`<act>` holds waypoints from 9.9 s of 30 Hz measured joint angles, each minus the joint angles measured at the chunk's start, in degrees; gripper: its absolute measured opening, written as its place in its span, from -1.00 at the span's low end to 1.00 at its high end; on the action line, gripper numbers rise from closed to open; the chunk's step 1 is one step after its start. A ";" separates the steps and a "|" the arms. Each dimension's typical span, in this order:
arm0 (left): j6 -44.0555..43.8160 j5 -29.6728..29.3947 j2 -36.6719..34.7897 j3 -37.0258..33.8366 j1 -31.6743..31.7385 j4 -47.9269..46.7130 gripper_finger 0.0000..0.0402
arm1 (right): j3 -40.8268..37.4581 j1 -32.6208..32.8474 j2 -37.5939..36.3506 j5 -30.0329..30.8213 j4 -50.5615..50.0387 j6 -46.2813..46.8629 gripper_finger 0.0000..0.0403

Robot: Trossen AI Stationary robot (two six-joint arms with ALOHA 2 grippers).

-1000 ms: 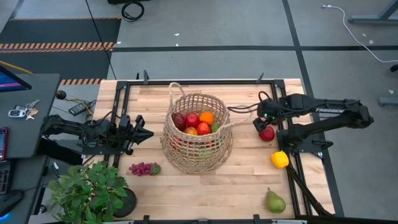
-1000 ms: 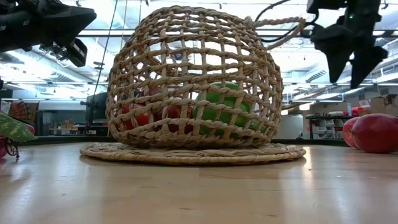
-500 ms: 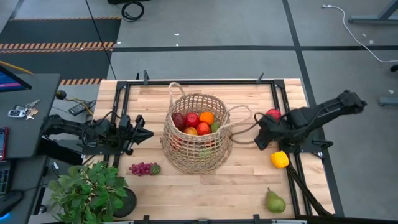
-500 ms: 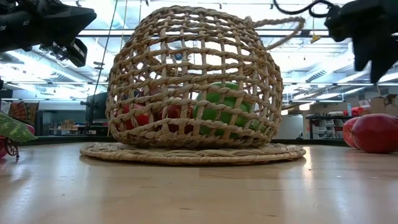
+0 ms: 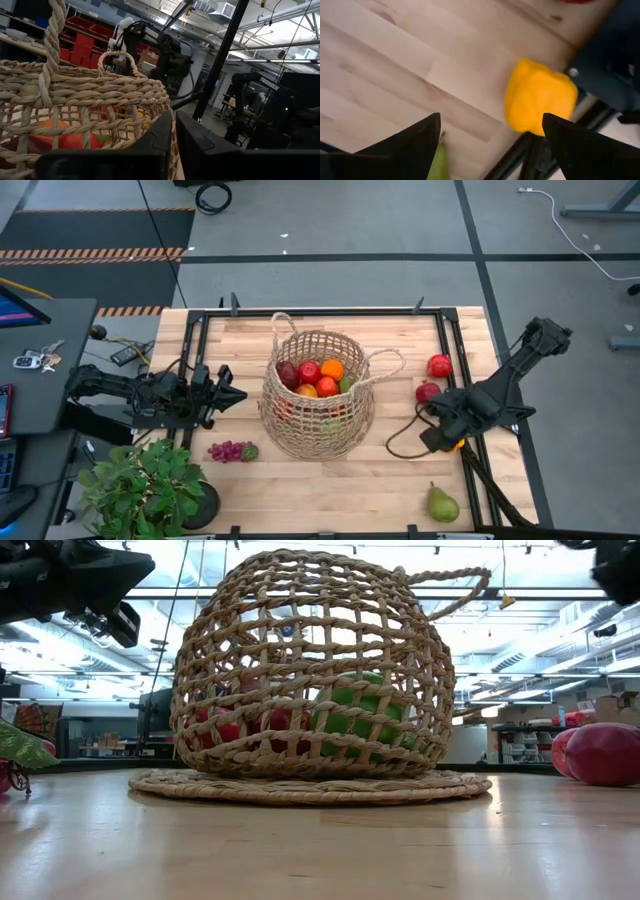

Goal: Build produce basket
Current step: Put the yellow bell pepper into the brown basket, then put the red pomegranate into the brown basket

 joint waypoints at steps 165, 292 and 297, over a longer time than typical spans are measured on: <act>-0.02 -0.01 -0.01 0.00 -0.01 0.00 -0.85 | 0.22 -25.16 -11.67 6.79 91.54 -56.26 0.57; -0.01 -0.02 -0.01 0.00 -0.01 0.02 -0.82 | 31.29 -50.52 3.68 21.33 -3.09 -62.34 0.94; -0.02 -0.01 -0.02 0.00 0.00 0.02 -0.85 | 26.54 -48.71 -1.05 18.94 -8.60 -54.90 0.94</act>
